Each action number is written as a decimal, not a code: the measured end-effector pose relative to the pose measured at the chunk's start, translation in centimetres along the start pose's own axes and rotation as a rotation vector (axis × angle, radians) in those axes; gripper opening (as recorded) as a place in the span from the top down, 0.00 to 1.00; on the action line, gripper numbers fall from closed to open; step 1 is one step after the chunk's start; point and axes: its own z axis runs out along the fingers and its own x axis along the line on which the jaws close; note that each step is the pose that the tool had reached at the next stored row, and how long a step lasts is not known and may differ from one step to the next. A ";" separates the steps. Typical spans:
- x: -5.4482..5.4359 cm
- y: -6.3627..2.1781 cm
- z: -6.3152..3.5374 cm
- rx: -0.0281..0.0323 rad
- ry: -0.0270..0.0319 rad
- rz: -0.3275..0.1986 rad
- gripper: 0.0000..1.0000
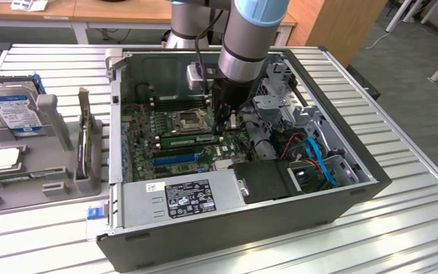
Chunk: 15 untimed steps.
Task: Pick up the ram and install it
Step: 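Press down the ram until it locks into place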
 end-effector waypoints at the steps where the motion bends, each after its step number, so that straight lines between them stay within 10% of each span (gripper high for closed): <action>1: 0.0 0.00 0.02 0.0000 0.0000 0.000 0.90; 15: 0.0 -0.01 0.25 0.0000 0.0002 0.000 0.90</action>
